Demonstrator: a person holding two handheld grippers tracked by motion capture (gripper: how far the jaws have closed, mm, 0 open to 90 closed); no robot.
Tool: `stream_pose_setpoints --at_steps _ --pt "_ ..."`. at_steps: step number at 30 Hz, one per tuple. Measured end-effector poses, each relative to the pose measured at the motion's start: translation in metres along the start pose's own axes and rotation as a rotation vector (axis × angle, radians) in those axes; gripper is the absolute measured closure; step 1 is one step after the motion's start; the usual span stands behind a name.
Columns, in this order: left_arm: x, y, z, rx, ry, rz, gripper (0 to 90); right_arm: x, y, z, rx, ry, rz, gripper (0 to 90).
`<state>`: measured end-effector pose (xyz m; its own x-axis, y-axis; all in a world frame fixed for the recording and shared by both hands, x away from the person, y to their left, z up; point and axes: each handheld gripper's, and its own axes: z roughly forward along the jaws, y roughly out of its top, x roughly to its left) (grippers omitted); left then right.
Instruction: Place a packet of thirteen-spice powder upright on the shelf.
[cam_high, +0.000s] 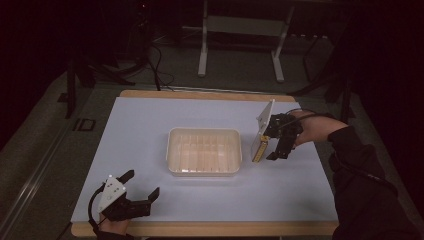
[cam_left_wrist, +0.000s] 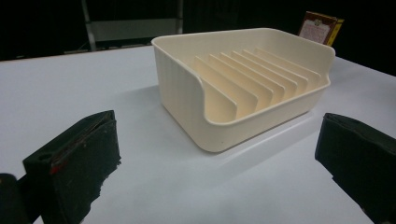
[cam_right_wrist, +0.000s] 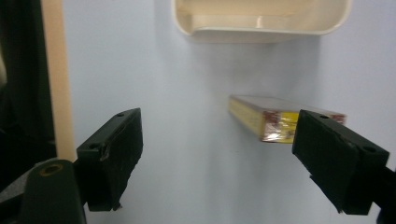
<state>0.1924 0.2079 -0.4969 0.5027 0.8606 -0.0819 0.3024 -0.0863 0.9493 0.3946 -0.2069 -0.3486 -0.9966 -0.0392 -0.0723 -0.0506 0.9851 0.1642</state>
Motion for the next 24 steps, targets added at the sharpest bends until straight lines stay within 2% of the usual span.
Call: stream_pose_setpoints --at_steps 7,8,12,17,24 --pt "0.0 -0.001 -0.001 -0.001 0.0 -0.006 0.0 -0.013 0.0 0.002 0.009 -0.018 -0.002 16.7" --pt "0.0 -0.001 -0.002 -0.001 0.002 -0.007 0.0 -0.019 -0.001 0.004 0.009 -0.024 0.007 16.6" --pt "0.0 -0.001 -0.002 -0.003 0.001 -0.007 0.0 -0.025 -0.003 0.009 0.016 -0.024 0.019 16.6" --pt "0.0 -0.001 -0.003 0.003 0.003 -0.01 0.0 -0.04 -0.008 0.021 0.041 -0.025 0.048 16.6" --pt "0.0 -0.001 -0.004 -0.001 0.008 -0.012 0.0 -0.053 -0.01 0.032 0.028 -0.023 0.059 16.6"
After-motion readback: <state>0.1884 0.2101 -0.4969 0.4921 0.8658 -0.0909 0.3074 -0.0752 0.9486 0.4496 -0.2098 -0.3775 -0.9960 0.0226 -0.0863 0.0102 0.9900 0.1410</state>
